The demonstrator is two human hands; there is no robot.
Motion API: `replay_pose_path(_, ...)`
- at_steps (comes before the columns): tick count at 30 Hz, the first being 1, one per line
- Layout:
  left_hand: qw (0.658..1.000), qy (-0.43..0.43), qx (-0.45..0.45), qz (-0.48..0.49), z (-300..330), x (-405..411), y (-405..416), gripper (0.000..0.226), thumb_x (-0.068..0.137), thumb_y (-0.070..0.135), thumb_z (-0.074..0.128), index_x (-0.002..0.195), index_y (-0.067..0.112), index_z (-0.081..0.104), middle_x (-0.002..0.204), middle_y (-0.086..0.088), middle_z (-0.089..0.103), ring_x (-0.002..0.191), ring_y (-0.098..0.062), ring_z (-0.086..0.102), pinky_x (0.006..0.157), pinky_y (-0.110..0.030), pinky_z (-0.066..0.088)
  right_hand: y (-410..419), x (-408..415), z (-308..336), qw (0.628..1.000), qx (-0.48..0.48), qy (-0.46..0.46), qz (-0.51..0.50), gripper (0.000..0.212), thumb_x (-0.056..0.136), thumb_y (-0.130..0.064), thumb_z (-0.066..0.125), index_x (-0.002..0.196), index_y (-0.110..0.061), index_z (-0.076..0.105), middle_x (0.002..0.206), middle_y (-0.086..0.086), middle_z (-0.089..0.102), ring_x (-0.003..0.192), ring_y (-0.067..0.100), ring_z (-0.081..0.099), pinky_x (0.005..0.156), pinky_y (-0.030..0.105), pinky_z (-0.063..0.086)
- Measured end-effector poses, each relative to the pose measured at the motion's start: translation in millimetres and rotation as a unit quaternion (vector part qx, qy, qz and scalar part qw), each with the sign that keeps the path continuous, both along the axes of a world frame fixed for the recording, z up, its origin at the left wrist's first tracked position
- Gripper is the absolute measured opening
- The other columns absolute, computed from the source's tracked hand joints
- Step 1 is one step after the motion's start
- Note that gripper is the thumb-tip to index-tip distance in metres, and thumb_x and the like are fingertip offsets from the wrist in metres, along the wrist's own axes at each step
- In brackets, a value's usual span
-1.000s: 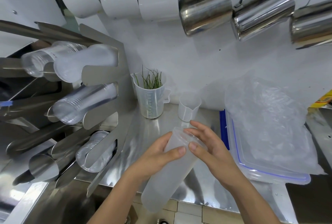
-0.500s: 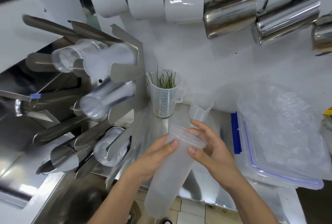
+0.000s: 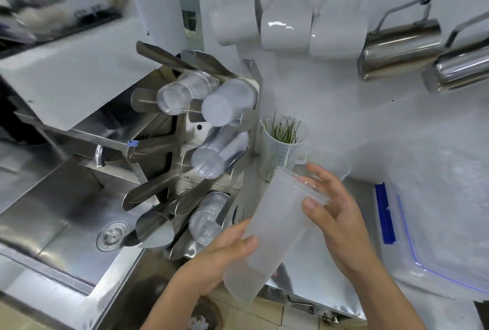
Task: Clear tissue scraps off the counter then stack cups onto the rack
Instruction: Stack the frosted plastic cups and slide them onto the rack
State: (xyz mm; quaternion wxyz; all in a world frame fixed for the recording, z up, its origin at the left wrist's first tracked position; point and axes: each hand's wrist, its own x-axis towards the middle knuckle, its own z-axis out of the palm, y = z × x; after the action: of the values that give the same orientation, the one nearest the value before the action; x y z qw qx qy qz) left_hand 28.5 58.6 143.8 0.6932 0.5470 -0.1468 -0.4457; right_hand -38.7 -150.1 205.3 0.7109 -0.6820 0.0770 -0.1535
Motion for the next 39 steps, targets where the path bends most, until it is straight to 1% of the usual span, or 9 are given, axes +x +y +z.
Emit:
replay_pose_path(4, 1.0, 0.007, -0.01, 0.012, 8, 9, 29, 0.09, 0.068, 0.057, 0.084, 0.143, 0.018, 0.052, 0.126, -0.018, 0.065, 0.103, -0.037, 0.066, 0.1, -0.061, 0.046, 21, 13, 16, 1.0, -0.01, -0.025, -0.008, 0.075, 0.064, -0.04, 0.072, 0.134, -0.022, 0.053, 0.114, -0.011, 0.071, 0.1, 0.005, 0.069, 0.076, 0.018, 0.055)
replay_pose_path(8, 0.999, 0.0, -0.049, 0.019, 18, 16, 45, 0.082, 0.073, 0.051, 0.083, 0.137, 0.009, 0.054, 0.099, -0.017, 0.072, 0.08, -0.036, 0.07, 0.073, -0.042, 0.056, 39, 24, 29, 0.999, -0.022, -0.037, 0.002, 0.083, 0.061, -0.045, 0.078, 0.136, -0.019, 0.051, 0.112, -0.016, 0.071, 0.101, 0.003, 0.068, 0.077, 0.016, 0.054)
replay_pose_path(15, 0.99, 0.008, -0.109, 0.091, 19, 35, 82, 0.089, 0.069, 0.043, 0.087, 0.139, 0.0, 0.052, 0.103, -0.022, 0.068, 0.076, -0.035, 0.068, 0.061, -0.035, 0.057, 68, 45, 44, 0.997, -0.015, -0.054, 0.062, 0.101, 0.052, -0.059, 0.086, 0.137, -0.019, 0.049, 0.122, -0.003, 0.069, 0.113, 0.012, 0.066, 0.08, 0.021, 0.057)
replay_pose_path(18, 0.982, 0.007, -0.132, 0.132, 20, 40, 95, 0.082, 0.067, 0.043, 0.088, 0.134, 0.004, 0.06, 0.099, -0.026, 0.068, 0.072, -0.037, 0.068, 0.058, -0.036, 0.057, 72, 59, 47, 0.994, -0.041, -0.07, 0.071, 0.088, 0.063, -0.06, 0.08, 0.136, -0.022, 0.049, 0.131, 0.0, 0.065, 0.125, 0.015, 0.06, 0.095, 0.022, 0.052)
replay_pose_path(22, 0.974, 0.002, -0.143, 0.177, 24, 49, 106, 0.089, 0.062, 0.044, 0.091, 0.132, -0.001, 0.058, 0.094, -0.034, 0.063, 0.065, -0.038, 0.065, 0.055, -0.038, 0.055, 67, 80, 60, 0.987, -0.099, -0.122, 0.034, 0.051, 0.08, -0.044, 0.059, 0.128, -0.028, 0.054, 0.126, -0.005, 0.068, 0.124, 0.011, 0.06, 0.099, 0.016, 0.047)
replay_pose_path(25, 0.967, 0.0, -0.157, 0.199, 26, 53, 108, 0.092, 0.06, 0.045, 0.092, 0.131, -0.003, 0.059, 0.103, -0.039, 0.059, 0.066, -0.039, 0.064, 0.055, -0.039, 0.055, 60, 97, 71, 0.976, -0.164, -0.143, 0.016, 0.046, 0.086, -0.045, 0.05, 0.13, -0.029, 0.052, 0.122, -0.006, 0.07, 0.123, 0.01, 0.059, 0.104, 0.025, 0.043)
replay_pose_path(31, 0.964, -0.012, -0.151, 0.219, 31, 56, 105, 0.089, 0.06, 0.048, 0.091, 0.128, 0.0, 0.063, 0.105, -0.043, 0.058, 0.067, -0.041, 0.064, 0.056, -0.041, 0.053, 50, 133, 74, 0.971, -0.211, -0.105, 0.04, 0.045, 0.099, -0.04, 0.032, 0.129, -0.019, 0.057, 0.113, -0.028, 0.069, 0.117, -0.014, 0.053, 0.094, 0.001, 0.034)
replay_pose_path(36, 0.961, -0.027, -0.15, 0.232, 35, 58, 102, 0.084, 0.058, 0.051, 0.089, 0.123, 0.002, 0.067, 0.103, -0.043, 0.06, 0.064, -0.04, 0.064, 0.054, -0.039, 0.053, 47, 152, 67, 0.963, -0.245, -0.097, 0.051, 0.063, 0.092, -0.059, 0.026, 0.128, -0.017, 0.058, 0.111, -0.037, 0.064, 0.113, -0.002, 0.058, 0.097, 0.015, 0.041)
replay_pose_path(39, 0.96, -0.027, -0.157, 0.231, 38, 58, 100, 0.083, 0.056, 0.048, 0.09, 0.121, 0.002, 0.068, 0.101, -0.041, 0.061, 0.063, -0.039, 0.064, 0.053, -0.039, 0.053, 49, 155, 66, 0.964, -0.243, -0.095, 0.052, 0.052, 0.097, -0.049, 0.028, 0.128, -0.02, 0.057, 0.113, -0.032, 0.066, 0.105, 0.016, 0.058, 0.089, 0.006, 0.041)
